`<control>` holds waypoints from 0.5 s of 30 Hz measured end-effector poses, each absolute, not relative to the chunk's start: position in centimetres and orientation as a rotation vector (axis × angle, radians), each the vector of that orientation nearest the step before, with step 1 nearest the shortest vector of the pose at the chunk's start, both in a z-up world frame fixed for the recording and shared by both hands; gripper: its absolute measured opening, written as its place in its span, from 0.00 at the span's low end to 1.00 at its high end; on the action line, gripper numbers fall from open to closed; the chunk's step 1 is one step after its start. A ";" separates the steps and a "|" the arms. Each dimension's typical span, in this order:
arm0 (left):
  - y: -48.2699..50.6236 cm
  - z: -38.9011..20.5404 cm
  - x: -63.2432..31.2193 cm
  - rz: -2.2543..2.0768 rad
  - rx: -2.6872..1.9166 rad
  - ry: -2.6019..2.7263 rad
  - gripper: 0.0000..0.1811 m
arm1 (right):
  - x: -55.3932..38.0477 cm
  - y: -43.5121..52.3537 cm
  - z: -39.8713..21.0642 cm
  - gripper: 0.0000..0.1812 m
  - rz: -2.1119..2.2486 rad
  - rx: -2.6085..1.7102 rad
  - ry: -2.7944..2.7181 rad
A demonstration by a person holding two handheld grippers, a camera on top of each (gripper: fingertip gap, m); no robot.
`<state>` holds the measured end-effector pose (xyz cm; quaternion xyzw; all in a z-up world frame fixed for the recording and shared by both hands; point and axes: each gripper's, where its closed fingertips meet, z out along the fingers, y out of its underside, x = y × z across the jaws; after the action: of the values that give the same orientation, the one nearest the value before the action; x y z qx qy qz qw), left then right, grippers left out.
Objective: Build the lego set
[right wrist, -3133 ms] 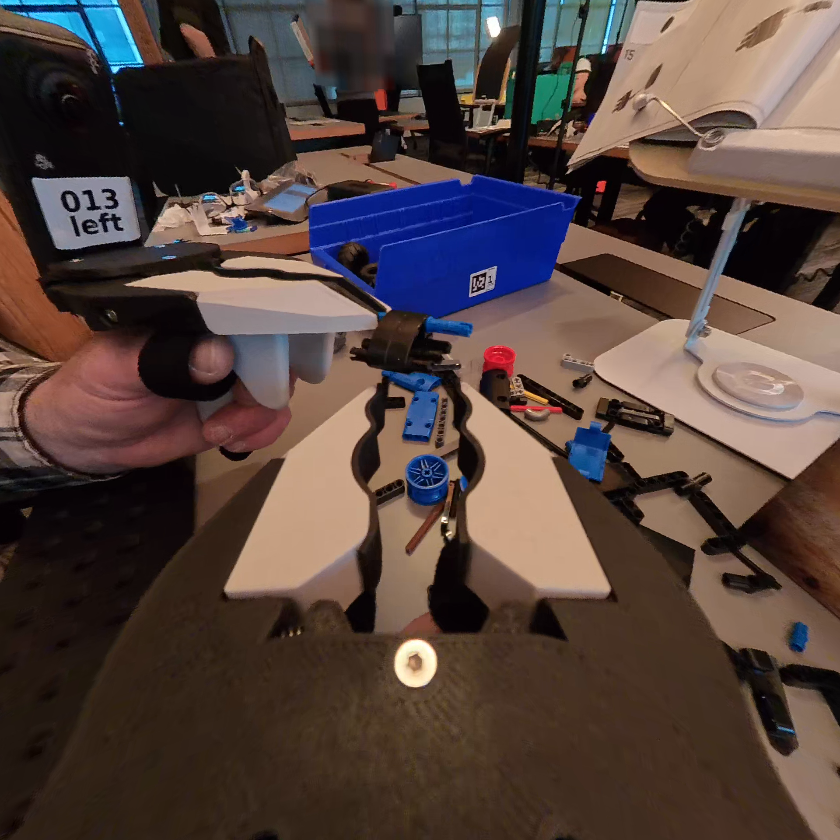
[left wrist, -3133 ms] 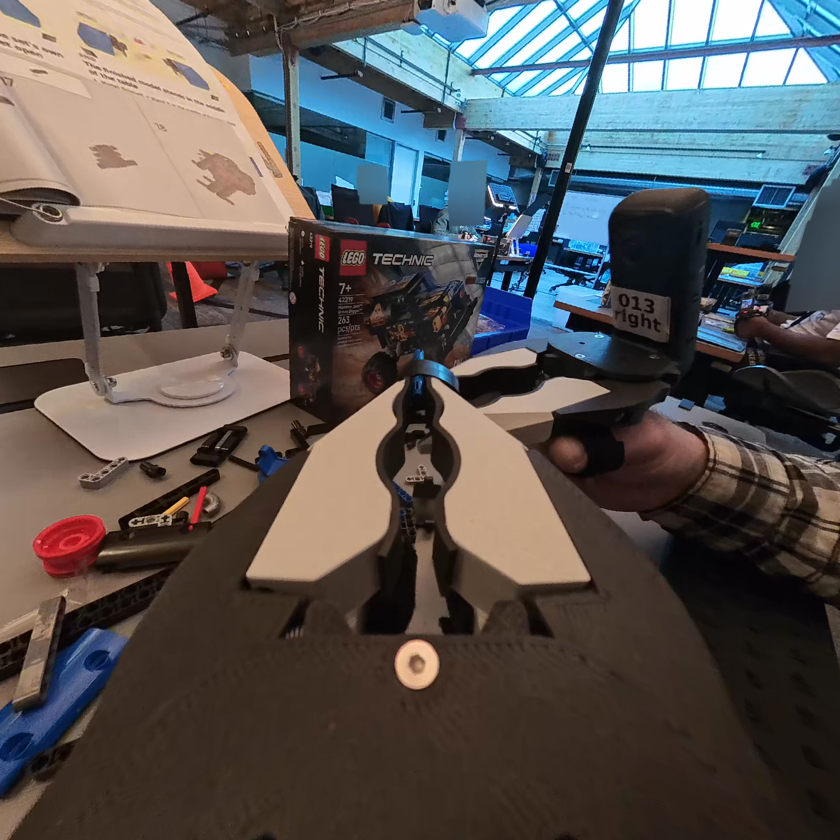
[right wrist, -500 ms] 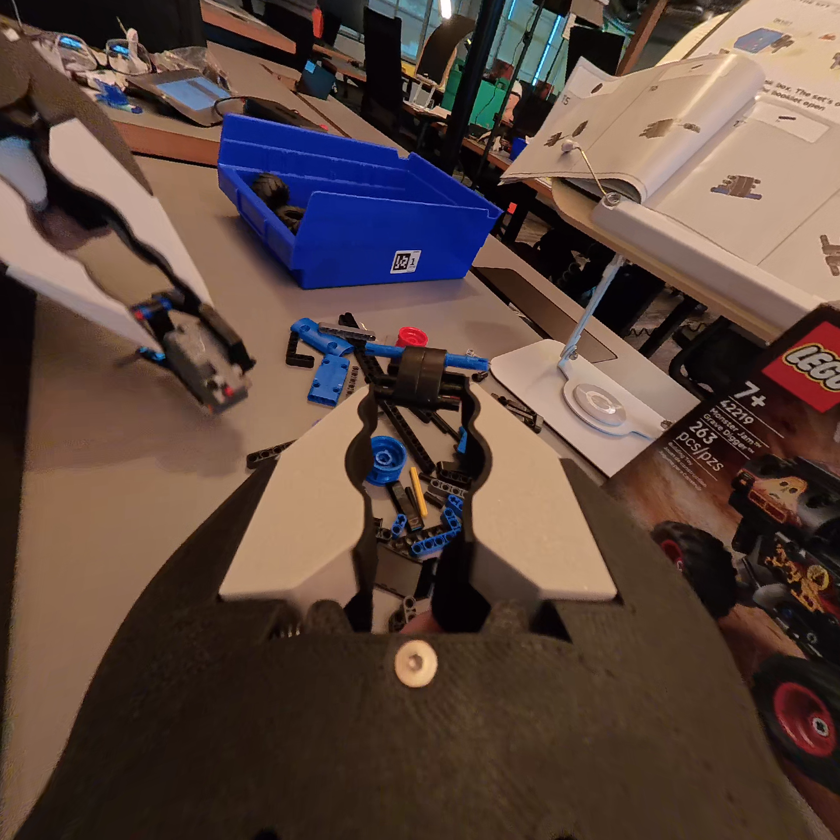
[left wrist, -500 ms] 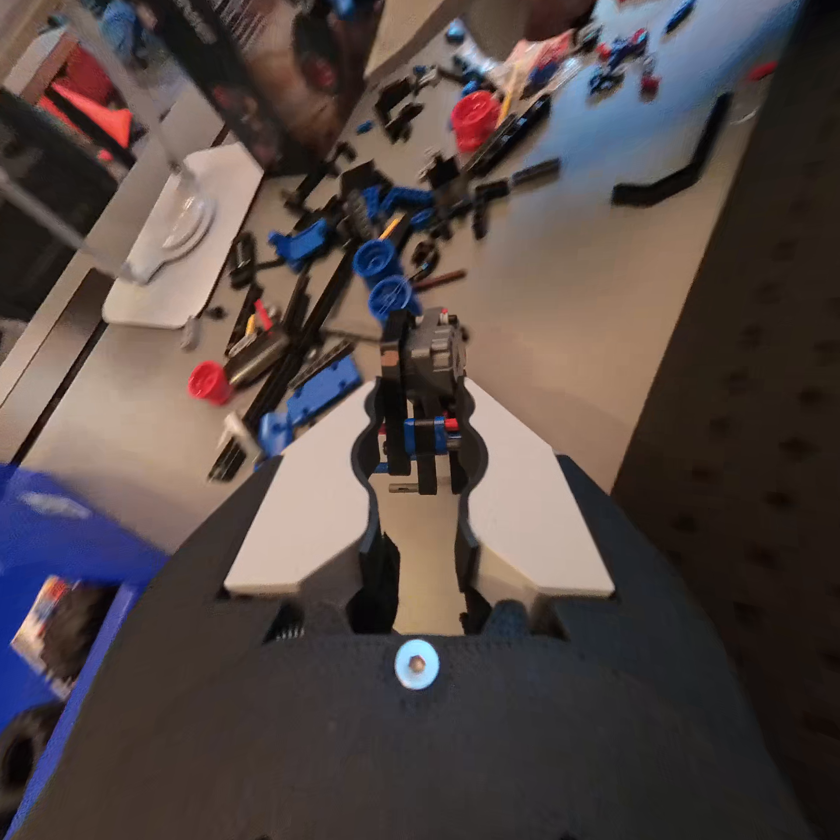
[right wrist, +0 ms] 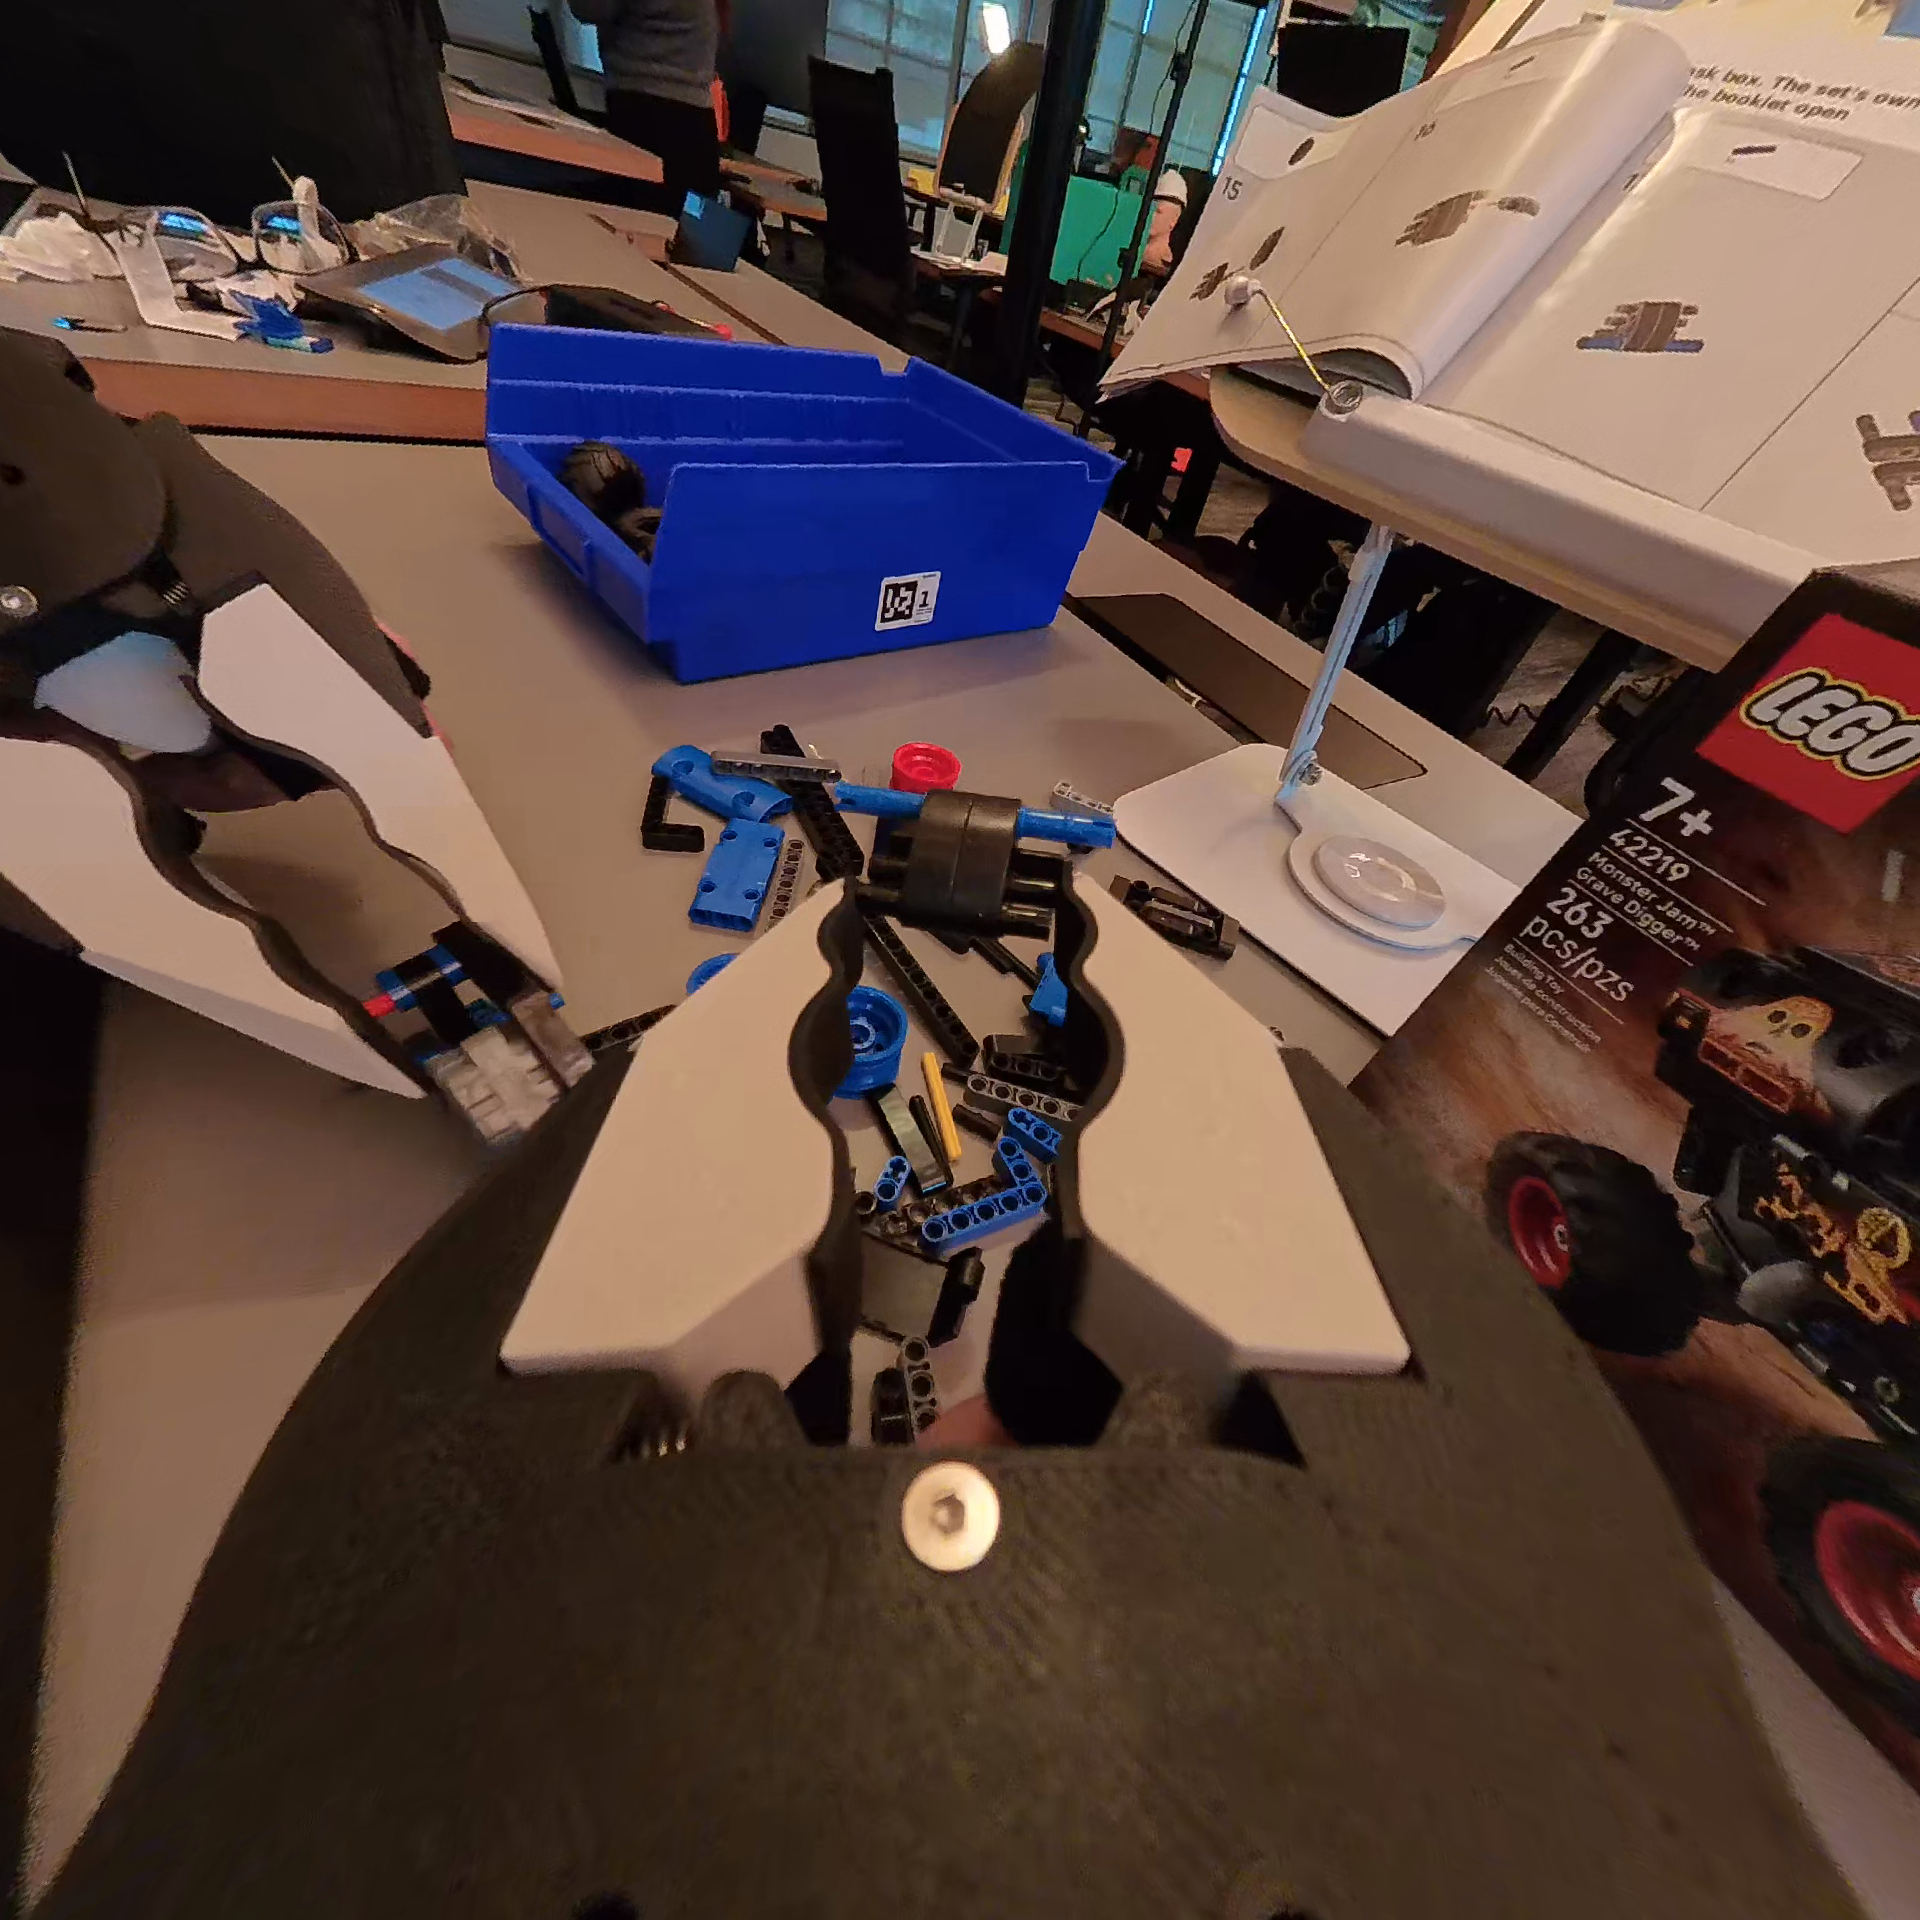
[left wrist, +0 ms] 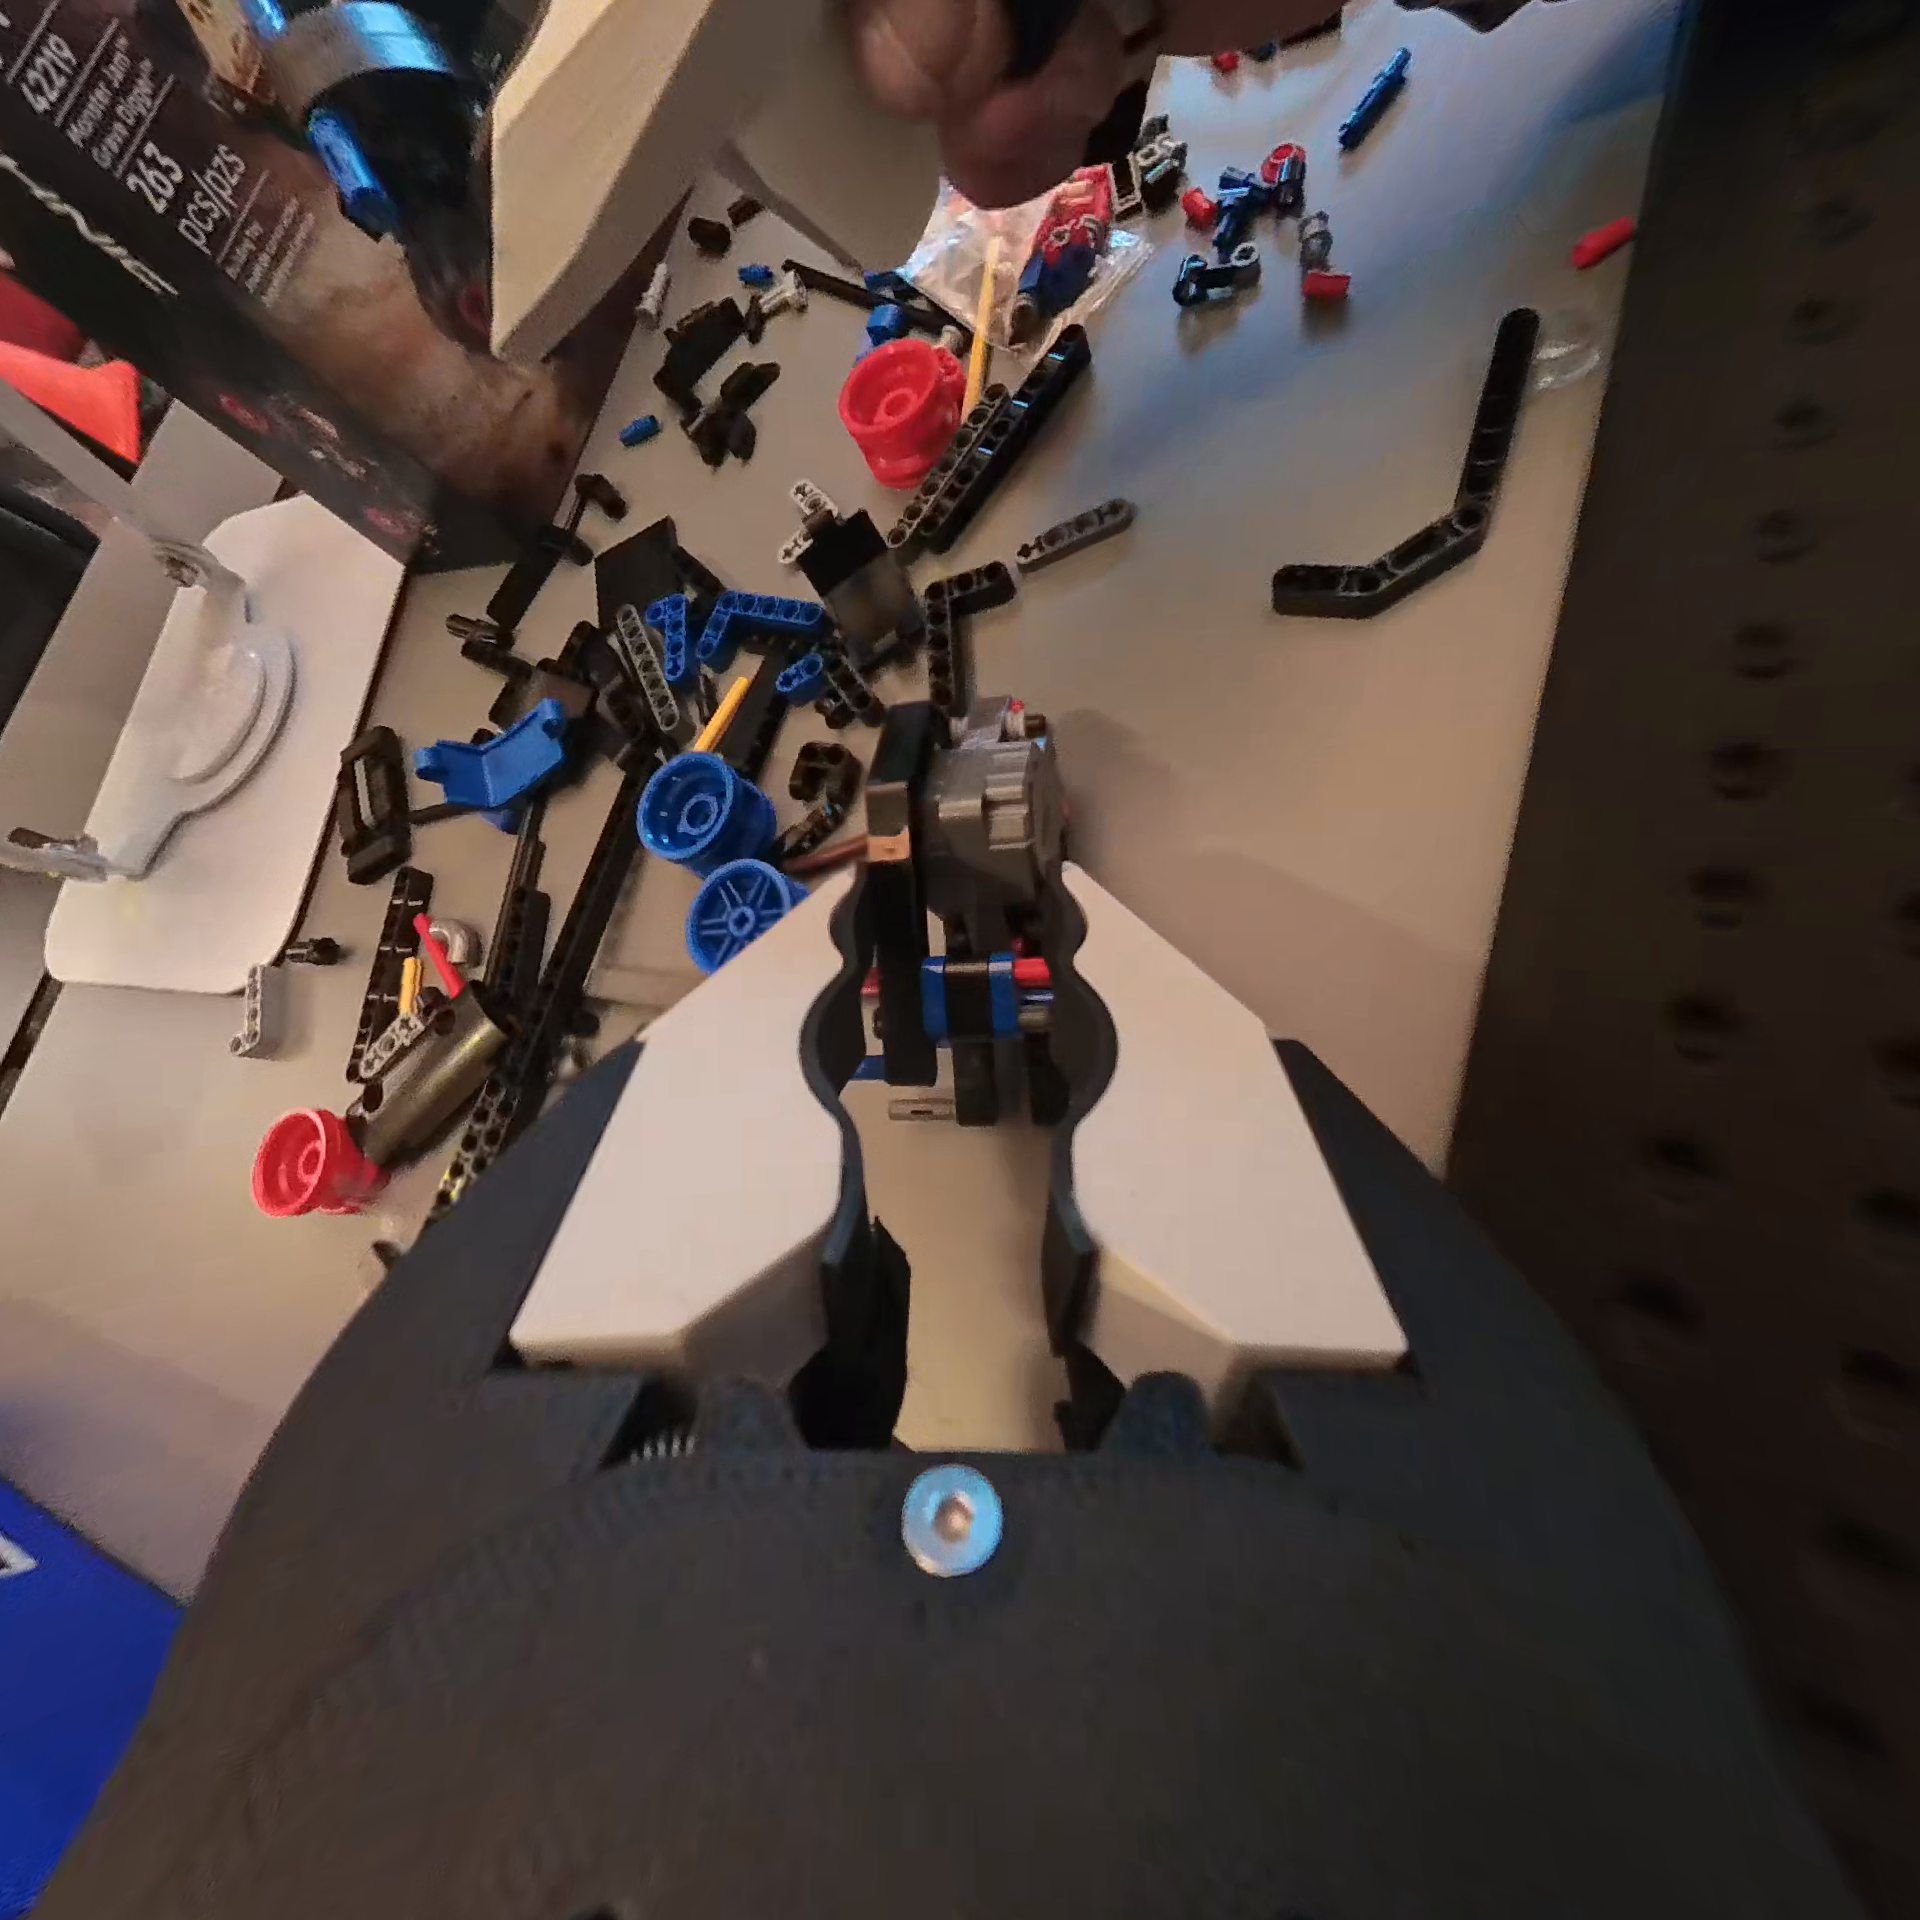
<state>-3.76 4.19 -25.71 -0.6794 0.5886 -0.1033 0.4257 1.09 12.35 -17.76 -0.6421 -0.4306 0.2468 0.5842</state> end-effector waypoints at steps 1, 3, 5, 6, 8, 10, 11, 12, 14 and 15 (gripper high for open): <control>4.2 -25.8 -3.5 -0.261 -1.692 1.476 0.17 | 1.1 12.4 -17.8 0.19 0.578 -1.500 -1.004; 4.5 -25.8 -3.1 -0.238 -1.681 1.482 0.18 | 1.3 12.5 -17.7 0.19 0.583 -1.501 -1.000; 4.5 -25.9 -2.9 -0.221 -1.660 1.501 0.19 | 1.4 12.5 -17.7 0.19 0.585 -1.503 -0.997; 4.5 -26.0 -2.8 -0.216 -1.660 1.504 0.19 | 1.4 12.6 -17.6 0.19 0.586 -1.502 -0.996; 4.2 -26.0 -2.7 -0.232 -1.658 1.509 0.22 | 1.5 12.6 -17.5 0.19 0.589 -1.501 -0.994; 3.9 -26.0 -2.8 -0.252 -1.661 1.509 0.24 | 1.6 12.6 -17.4 0.19 0.592 -1.499 -0.993; 3.8 -26.0 -2.9 -0.260 -1.665 1.505 0.24 | 1.6 12.5 -17.3 0.19 0.594 -1.497 -0.993; 3.7 -26.0 -2.9 -0.268 -1.666 1.502 0.25 | 1.6 12.5 -17.3 0.19 0.597 -1.496 -0.994; 3.7 -26.0 -3.2 -0.279 -1.687 1.491 0.27 | 1.6 12.5 -17.3 0.19 0.602 -1.496 -0.997; 3.7 -25.8 -3.3 -0.281 -1.687 1.481 0.27 | 1.6 12.4 -17.3 0.19 0.603 -1.496 -1.000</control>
<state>-3.27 3.71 -25.83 -0.6746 0.5924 -0.1125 0.4258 1.56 12.42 -17.32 -0.6405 -0.4283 0.2584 0.5827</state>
